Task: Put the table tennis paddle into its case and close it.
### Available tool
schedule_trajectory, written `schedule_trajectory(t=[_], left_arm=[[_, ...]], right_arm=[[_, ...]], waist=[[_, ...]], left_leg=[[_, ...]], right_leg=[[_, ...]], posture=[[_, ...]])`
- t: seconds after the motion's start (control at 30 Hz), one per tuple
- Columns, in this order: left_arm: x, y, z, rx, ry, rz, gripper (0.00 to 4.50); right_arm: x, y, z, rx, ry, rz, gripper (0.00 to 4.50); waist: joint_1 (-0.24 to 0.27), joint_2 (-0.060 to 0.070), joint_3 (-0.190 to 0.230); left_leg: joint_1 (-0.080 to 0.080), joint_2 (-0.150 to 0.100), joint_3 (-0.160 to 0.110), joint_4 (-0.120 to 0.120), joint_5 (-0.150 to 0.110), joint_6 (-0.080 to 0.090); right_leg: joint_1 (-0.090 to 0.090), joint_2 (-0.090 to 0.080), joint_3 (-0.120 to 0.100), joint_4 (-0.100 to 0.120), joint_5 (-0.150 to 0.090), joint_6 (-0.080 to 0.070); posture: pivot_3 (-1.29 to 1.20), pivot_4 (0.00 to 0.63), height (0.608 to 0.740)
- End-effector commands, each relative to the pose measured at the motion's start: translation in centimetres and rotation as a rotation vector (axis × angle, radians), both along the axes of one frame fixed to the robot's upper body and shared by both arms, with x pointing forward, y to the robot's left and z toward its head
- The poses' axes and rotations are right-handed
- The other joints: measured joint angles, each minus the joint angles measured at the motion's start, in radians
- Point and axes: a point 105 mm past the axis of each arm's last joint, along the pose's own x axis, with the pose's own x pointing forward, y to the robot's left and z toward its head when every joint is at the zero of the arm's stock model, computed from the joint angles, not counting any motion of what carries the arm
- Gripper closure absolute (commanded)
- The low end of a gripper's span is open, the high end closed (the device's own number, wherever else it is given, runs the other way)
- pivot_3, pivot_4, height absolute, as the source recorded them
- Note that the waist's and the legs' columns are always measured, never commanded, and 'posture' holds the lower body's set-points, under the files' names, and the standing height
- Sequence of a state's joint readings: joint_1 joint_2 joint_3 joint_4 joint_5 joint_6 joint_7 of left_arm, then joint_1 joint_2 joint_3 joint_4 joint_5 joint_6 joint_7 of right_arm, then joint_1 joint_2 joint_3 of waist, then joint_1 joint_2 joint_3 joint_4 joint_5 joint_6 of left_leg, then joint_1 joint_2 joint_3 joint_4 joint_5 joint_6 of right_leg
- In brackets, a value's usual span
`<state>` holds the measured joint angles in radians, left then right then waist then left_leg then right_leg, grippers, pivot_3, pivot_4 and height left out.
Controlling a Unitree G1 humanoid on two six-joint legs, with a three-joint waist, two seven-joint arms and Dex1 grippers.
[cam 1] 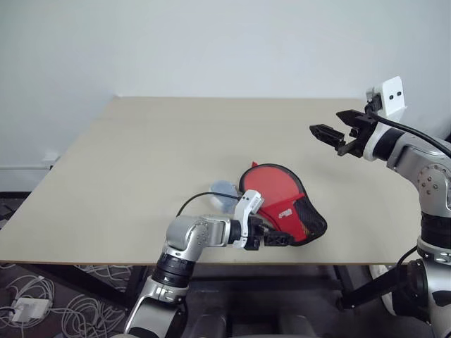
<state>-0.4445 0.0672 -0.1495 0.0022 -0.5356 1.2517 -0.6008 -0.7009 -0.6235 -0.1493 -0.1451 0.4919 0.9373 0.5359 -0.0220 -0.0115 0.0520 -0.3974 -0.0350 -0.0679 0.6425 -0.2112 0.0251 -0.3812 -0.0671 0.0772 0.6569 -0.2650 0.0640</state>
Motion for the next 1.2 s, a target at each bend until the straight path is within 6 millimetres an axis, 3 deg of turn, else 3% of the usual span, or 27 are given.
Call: schedule_trajectory(t=[0.03,0.3,0.8,0.93,1.2], left_arm=[[0.9,0.0,-0.2,0.013,0.045,0.056,0.03],[2.6,-0.6,-0.4,-0.007,0.117,0.165,0.03],[2.9,-0.9,-1.1,0.033,0.150,0.181,0.03],[2.8,-0.5,-1.5,0.054,0.168,0.180,0.90],[2.3,1.2,-2.7,0.134,0.201,0.158,3.86]], right_arm=[[-0.5,0.1,1.8,0.020,-0.068,0.003,0.00],[-0.3,0.5,1.8,0.025,-0.069,0.013,0.00],[-0.2,1.3,1.8,0.029,-0.074,0.031,0.00],[-0.2,1.4,2.0,0.030,-0.076,0.033,0.00],[-0.3,1.9,2.1,0.039,-0.082,0.047,0.00]], waist=[[0.001,0.000,0.000],[0.000,0.000,0.000],[0.000,0.000,0.000],[0.000,0.000,0.000],[-0.001,0.000,0.000]], left_leg=[[0.000,0.000,0.000,0.000,0.000,0.000],[0.002,-0.002,-0.004,0.000,0.000,0.000],[0.002,-0.002,-0.005,0.001,0.000,0.000],[0.002,-0.002,-0.006,0.001,0.000,0.000],[0.002,-0.002,-0.006,0.000,0.000,-0.001]], right_leg=[[0.001,0.000,0.000,0.000,0.000,0.000],[0.006,-0.002,-0.005,-0.003,0.000,0.000],[0.007,-0.002,-0.006,-0.003,0.000,0.000],[0.006,-0.002,-0.006,-0.003,0.000,0.001],[0.005,-0.001,-0.006,-0.003,0.000,0.000]], posture=[[0.00,0.000,0.734],[0.00,0.000,0.734],[0.00,0.000,0.734],[0.00,0.000,0.734],[0.00,0.000,0.734]])
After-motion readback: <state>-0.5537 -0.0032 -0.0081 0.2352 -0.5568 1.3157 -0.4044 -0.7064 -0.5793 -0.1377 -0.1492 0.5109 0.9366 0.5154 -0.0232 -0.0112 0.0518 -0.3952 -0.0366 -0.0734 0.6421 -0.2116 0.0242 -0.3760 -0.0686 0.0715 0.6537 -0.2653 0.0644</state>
